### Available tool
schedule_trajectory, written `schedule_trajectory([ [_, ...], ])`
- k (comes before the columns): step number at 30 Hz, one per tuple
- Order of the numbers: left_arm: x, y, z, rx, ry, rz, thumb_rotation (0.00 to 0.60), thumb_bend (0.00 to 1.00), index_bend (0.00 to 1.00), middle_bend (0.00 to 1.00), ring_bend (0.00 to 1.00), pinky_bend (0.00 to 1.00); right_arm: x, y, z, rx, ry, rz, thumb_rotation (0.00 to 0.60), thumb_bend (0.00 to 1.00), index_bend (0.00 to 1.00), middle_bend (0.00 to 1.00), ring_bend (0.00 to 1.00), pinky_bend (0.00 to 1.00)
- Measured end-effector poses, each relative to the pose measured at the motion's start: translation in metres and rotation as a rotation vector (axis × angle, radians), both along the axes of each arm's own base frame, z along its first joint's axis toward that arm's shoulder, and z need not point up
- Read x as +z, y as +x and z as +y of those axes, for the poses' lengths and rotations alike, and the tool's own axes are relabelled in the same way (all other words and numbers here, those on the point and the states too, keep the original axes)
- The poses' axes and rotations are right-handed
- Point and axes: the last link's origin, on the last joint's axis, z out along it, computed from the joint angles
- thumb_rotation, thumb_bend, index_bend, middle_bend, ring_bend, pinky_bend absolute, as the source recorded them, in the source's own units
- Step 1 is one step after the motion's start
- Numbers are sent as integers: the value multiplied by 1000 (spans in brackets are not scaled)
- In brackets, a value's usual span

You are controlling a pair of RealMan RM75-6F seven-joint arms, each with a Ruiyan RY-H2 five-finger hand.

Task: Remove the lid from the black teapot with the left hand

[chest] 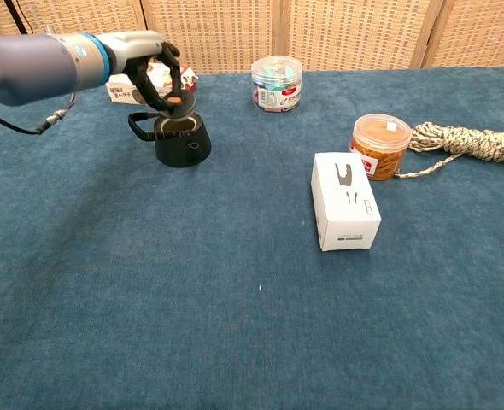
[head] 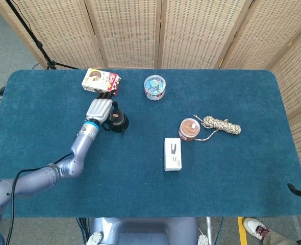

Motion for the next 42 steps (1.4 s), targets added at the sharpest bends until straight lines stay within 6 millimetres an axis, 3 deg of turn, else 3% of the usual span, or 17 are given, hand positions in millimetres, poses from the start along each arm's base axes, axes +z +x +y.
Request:
schedule_trajectory([
  [8,22,2,-14,-36,14,-21,600,359,632,0,0,0,-1,2,2,6,4,-1,600,0,0,0,0,0],
  [14,33,-8,-41,-84,4,3,600,355,632,0,0,0,-1,4,3,11,5,-1,600,0,0,0,0,0],
  [20,38,-47,-80,-60,14,14,600,349,632,0,0,0,-4,5,3,15,20,-3,600,0,0,0,0,0],
  [25,31,-77,-105,5,-10,6,600,347,632,0,0,0,-4,5,3,16,23,-4,600,0,0,0,0,0],
  [33,12,-106,-105,87,-8,-24,600,345,632,0,0,0,-5,6,4,19,34,-7,600,0,0,0,0,0],
  [37,0,-109,-101,105,-26,-46,600,345,615,0,0,0,-4,6,5,20,32,-7,600,0,0,0,0,0],
  [40,-6,-110,-100,110,-38,-50,600,336,510,0,0,0,-3,6,5,19,26,-7,600,0,0,0,0,0],
  [42,-9,-110,-100,116,-44,-56,600,324,360,0,0,0,-3,6,5,18,23,-8,600,0,0,0,0,0],
])
